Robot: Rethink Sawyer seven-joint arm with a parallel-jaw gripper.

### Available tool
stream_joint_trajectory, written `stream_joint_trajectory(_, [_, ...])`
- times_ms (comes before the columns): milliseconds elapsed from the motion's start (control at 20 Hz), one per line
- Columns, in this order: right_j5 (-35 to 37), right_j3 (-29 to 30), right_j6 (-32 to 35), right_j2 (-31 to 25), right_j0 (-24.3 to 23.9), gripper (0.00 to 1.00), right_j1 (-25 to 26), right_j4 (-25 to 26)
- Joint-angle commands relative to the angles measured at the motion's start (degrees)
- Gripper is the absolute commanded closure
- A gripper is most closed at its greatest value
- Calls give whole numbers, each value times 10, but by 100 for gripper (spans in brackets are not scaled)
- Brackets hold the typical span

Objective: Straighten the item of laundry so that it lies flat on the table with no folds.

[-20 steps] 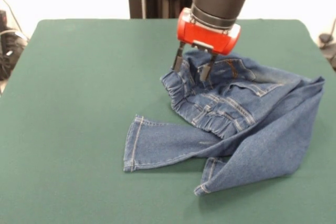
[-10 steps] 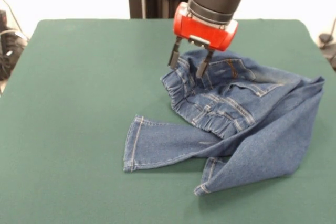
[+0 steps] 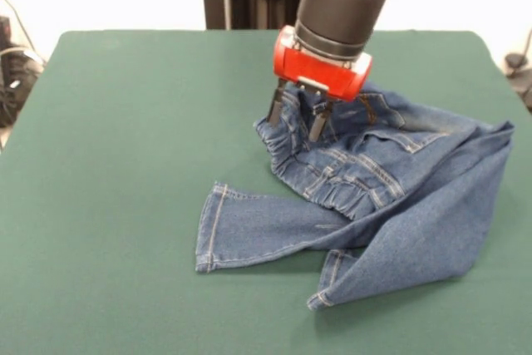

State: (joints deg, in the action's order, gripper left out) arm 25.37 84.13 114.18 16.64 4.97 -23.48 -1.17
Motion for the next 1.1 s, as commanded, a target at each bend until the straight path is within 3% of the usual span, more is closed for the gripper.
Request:
stream_joint_trajectory(50, [56, 30, 191, 20, 48, 0, 77, -49])
stream_joint_trajectory(250, [111, 21, 192, 37, 56, 0, 88, -68])
stream_joint_trajectory(700, [157, 7, 187, 89, 88, 0, 77, -81])
stream_joint_trajectory(900, [150, 14, 183, 86, 88, 0, 79, -92])
stream_joint_trajectory(1100, [71, 9, 161, 31, 48, 0, 128, -115])
